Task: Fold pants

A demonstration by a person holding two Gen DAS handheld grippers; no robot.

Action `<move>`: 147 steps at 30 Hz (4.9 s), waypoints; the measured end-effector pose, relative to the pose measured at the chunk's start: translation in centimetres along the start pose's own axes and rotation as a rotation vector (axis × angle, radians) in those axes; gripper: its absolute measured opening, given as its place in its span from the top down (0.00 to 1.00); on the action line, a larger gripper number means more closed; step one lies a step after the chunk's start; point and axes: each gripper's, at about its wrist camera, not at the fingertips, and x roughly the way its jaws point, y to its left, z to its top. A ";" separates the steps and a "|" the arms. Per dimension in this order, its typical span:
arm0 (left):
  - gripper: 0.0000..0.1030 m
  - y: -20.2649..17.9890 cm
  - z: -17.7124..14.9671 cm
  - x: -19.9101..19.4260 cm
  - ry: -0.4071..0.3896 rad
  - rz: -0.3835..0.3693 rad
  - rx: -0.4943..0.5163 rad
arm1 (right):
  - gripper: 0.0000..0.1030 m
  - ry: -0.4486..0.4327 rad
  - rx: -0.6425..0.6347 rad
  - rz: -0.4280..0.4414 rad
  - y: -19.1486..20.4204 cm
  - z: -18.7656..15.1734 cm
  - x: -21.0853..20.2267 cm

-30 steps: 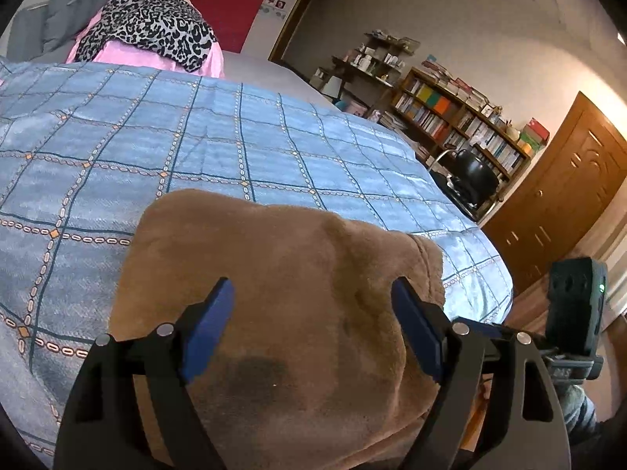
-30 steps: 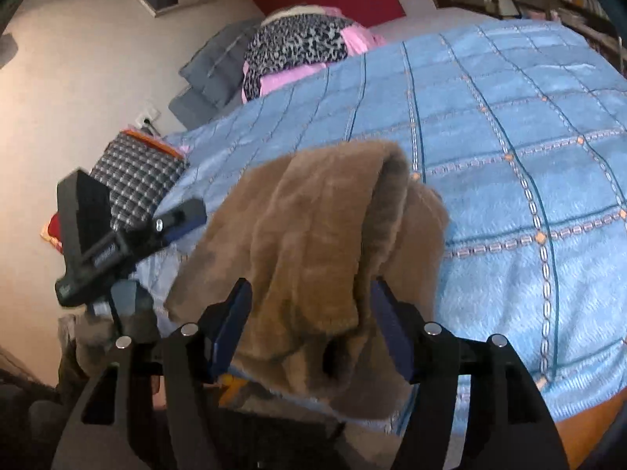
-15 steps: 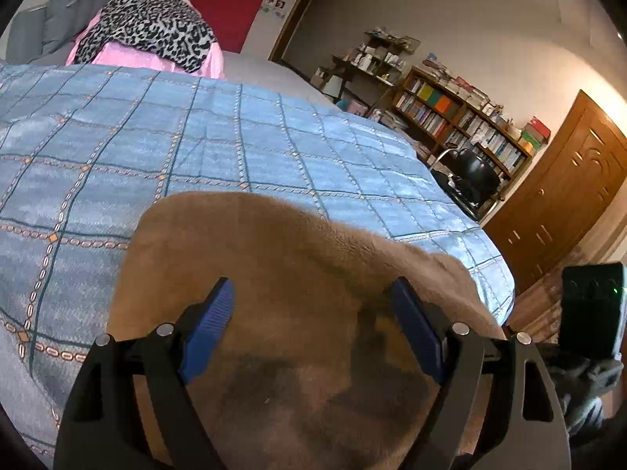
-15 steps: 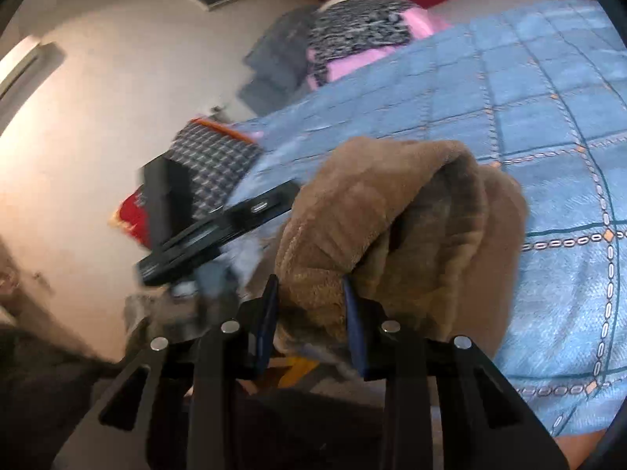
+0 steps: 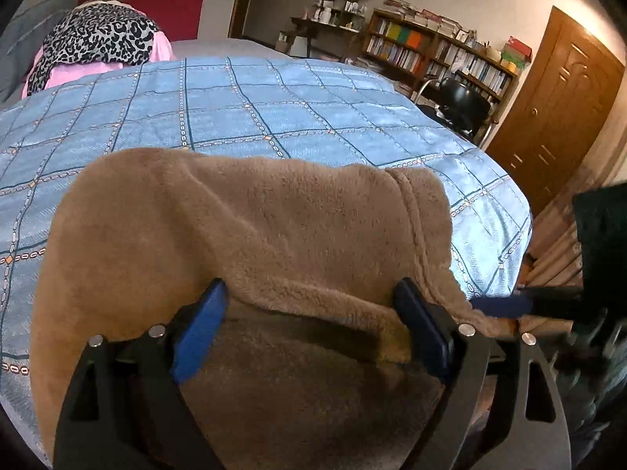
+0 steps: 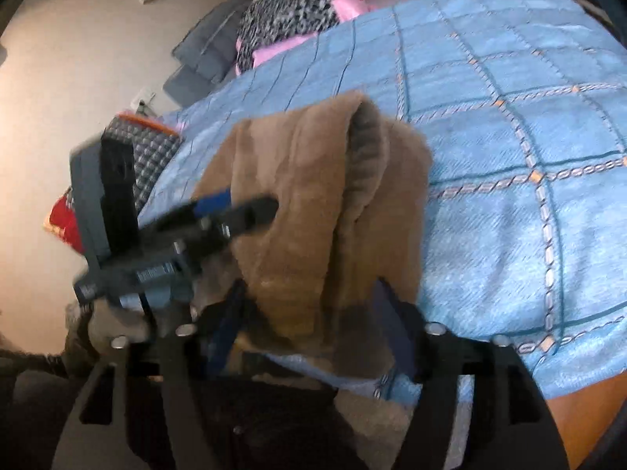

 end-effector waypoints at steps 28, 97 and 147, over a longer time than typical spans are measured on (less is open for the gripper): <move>0.14 0.1 -1.4 -3.0 0.019 -0.057 -0.005 | 0.84 -0.099 0.172 0.069 -2.1 3.7 1.9; 0.14 3.3 -5.1 -5.8 0.051 -0.009 0.119 | 0.50 -0.122 -0.240 -0.127 1.5 2.3 1.2; 0.03 17.3 -1.5 0.7 0.157 -0.184 -0.408 | 0.11 -0.004 0.217 0.089 -6.5 3.2 7.8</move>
